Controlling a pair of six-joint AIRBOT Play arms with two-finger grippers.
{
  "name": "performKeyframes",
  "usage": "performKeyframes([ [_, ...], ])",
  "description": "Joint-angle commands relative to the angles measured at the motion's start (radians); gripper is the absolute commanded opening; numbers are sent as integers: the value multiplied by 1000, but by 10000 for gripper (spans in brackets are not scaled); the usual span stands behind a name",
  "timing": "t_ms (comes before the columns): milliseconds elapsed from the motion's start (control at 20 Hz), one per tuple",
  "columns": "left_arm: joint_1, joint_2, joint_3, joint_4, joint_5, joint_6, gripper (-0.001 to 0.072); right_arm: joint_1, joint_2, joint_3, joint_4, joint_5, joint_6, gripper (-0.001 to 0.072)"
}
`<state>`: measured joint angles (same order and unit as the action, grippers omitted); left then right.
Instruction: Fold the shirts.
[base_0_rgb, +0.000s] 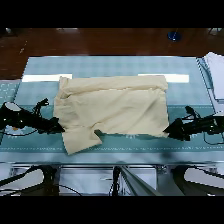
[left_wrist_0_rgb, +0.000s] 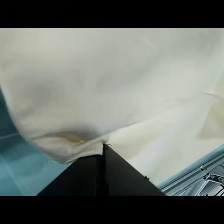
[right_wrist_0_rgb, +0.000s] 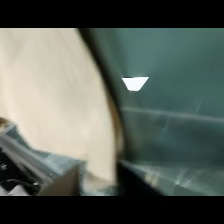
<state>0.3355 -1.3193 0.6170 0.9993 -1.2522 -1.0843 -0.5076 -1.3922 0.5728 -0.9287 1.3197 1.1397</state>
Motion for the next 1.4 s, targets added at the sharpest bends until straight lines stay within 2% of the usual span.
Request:
performKeyframes([
  [0,1,2,2,-2,-8,11,31,110,1,-17,33,-69,37,25],
  [100,1,19,7,-5,-8,36,29,124,40,-15,105,-18,-26,25],
  [300,2,172,88,-16,-26,40,29,124,290,70,179,38,-34,25],
  [450,3,312,196,-61,-17,40,29,124,460,218,216,-20,-30,25],
  [550,3,348,256,-78,20,40,29,124,501,324,214,-113,26,24],
  [700,1,321,299,-209,102,45,29,124,461,441,215,-183,60,25],
  [800,1,281,307,-317,190,82,29,124,399,484,216,-201,60,24],
  [900,0,213,338,-394,218,110,29,124,325,512,228,-230,60,24],
  [1200,-51,-79,563,-417,220,127,30,188,105,525,302,-380,13,24],
  [1350,-71,-206,692,-417,220,109,30,238,8,525,303,-512,0,24],
])
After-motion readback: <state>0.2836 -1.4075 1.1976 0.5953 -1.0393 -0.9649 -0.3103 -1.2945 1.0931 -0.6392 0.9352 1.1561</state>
